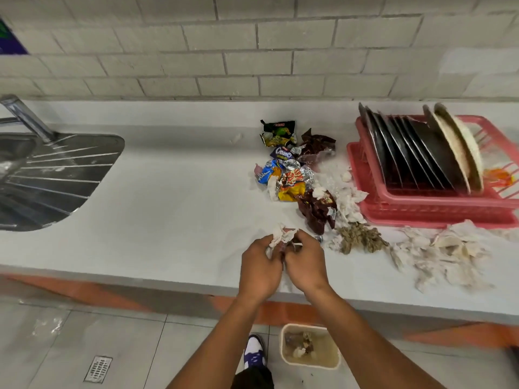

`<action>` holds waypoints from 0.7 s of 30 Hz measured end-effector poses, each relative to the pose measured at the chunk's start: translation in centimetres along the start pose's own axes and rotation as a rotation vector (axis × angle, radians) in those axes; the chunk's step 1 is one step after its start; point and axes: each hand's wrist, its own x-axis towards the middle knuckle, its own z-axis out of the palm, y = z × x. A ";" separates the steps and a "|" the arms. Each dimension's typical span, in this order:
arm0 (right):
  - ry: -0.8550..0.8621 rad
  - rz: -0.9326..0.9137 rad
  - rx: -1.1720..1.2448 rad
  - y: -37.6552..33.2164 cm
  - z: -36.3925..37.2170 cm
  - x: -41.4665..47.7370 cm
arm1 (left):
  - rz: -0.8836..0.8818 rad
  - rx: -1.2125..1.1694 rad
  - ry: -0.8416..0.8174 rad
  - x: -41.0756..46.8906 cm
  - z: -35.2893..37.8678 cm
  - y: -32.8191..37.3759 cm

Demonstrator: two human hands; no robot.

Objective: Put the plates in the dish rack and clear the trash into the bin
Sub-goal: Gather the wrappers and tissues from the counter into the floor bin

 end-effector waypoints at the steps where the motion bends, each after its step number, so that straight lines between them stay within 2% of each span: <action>1: -0.004 -0.007 -0.018 0.4 -0.9 -1.0 | -0.005 -0.018 0.011 -1.4 0.7 0.3; 7: -0.004 0.006 -0.059 5.2 -7.2 -8.2 | -0.048 -0.087 0.086 -11.1 6.8 1.6; 12: -0.055 0.052 -0.111 10.1 -11.0 -11.4 | -0.087 -0.153 0.010 -16.5 11.4 0.7; 21: -0.085 0.232 -0.097 19.2 -9.9 -12.4 | -0.271 -0.160 -0.077 -18.8 16.4 -5.7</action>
